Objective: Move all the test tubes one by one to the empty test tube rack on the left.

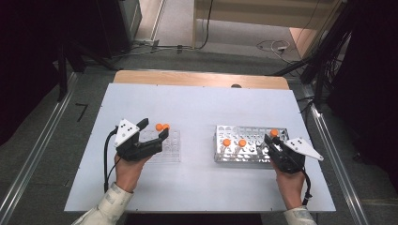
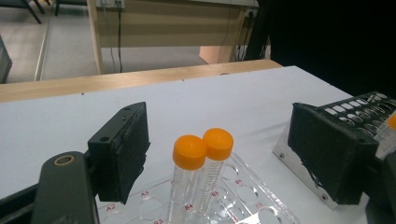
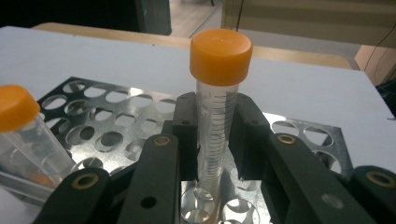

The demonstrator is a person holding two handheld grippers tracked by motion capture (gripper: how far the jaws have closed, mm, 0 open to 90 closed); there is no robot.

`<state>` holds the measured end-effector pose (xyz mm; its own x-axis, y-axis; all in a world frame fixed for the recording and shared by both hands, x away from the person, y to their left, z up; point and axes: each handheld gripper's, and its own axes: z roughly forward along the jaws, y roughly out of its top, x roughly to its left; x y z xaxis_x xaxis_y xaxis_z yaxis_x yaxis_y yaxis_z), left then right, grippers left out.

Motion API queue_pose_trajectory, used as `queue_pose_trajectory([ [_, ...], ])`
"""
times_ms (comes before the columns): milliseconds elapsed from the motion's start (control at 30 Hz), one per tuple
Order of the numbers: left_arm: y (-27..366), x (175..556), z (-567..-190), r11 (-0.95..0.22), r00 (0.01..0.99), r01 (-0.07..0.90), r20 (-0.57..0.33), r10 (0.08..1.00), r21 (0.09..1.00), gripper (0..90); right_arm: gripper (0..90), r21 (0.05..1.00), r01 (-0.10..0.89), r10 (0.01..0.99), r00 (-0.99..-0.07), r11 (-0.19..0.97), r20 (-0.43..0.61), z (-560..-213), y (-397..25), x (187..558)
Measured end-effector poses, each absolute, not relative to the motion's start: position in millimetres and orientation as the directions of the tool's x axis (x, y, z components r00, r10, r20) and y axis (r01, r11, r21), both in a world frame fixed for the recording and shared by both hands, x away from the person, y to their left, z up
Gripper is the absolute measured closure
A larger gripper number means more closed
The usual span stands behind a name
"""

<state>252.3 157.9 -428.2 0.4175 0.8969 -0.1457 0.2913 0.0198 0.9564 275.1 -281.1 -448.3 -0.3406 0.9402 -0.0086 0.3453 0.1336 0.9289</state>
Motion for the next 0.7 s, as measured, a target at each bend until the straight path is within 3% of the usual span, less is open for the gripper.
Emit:
queue_pose_trajectory([
  [467, 157.6, 250.6, -427.4, 0.017, 0.42, 0.29, -0.144, 0.896, 0.957, 20.1, 72.1, 0.967, 0.238, 0.932, -0.363, 0.086, 0.006, -420.4, -282.2, 246.8],
  [700, 156.8, 249.8, -426.6, 0.021, 0.425, 0.285, -0.147, 0.893, 0.958, 20.1, 72.1, 0.963, 0.254, 0.909, -0.417, 0.09, 0.025, -417.5, -278.6, 233.0],
])
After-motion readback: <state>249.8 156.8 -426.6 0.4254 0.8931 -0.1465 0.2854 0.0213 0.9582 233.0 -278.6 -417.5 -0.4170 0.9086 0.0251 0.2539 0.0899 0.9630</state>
